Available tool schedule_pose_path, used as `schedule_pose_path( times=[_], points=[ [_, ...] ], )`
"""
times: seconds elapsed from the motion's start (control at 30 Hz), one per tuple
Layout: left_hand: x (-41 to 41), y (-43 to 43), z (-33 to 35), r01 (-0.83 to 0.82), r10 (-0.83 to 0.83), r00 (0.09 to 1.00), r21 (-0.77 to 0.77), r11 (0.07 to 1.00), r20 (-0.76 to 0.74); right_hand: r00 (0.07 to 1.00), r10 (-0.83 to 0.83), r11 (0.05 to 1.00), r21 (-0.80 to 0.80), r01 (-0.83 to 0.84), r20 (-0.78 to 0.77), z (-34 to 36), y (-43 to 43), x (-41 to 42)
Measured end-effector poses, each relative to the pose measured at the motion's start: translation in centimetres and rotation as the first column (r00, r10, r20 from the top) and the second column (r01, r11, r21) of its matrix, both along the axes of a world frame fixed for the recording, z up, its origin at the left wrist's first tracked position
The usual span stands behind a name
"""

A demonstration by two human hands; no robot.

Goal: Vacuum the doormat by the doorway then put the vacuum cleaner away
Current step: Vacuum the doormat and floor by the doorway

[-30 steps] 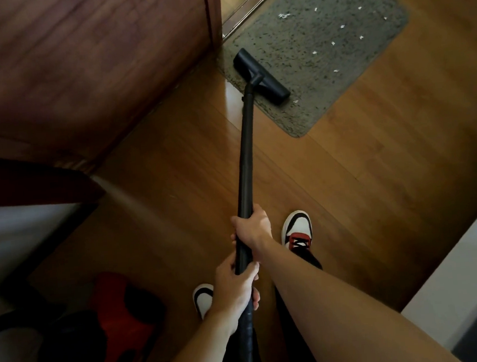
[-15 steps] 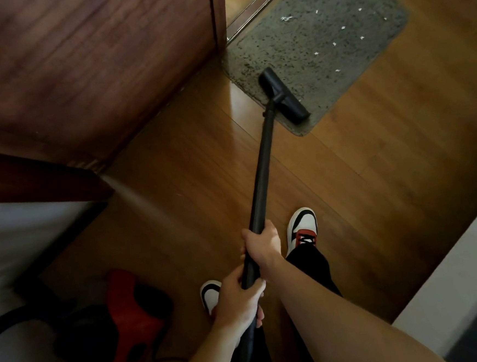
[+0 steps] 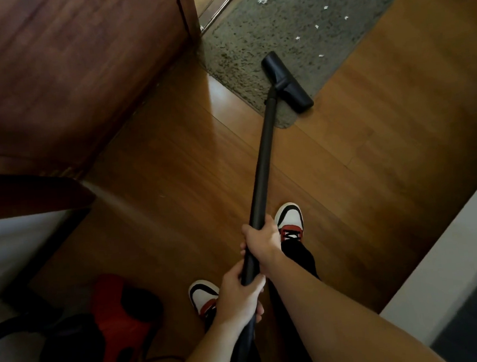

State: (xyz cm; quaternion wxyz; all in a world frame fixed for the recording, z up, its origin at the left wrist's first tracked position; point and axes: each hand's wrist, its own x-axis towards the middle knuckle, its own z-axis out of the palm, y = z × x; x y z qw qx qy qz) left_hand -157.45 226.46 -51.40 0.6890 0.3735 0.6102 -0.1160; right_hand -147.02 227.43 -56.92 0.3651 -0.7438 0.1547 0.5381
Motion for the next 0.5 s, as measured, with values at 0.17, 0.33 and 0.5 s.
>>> schedule_pose_path(
  times=[0.17, 0.33, 0.5],
  points=[
    [5.0, 0.0, -0.8, -0.027, 0.027, 0.999, -0.007, 1.0, 0.017, 0.999, 0.036, 0.999, -0.004, -0.036, 0.032, -0.4, 0.3, 5.1],
    [9.5, 0.8, -1.4, -0.038, 0.039, 0.998, -0.024, 0.999, 0.043, 0.998, 0.036, 0.999, -0.006, -0.036, 0.056, -0.8, 0.9, 9.9],
    [12.1, 1.8, -1.9, -0.018, 0.019, 0.998, -0.028, 0.999, 0.053, 1.0, 0.005, 1.0, -0.01, -0.005, 0.029, -1.0, 1.7, 12.8]
  ],
)
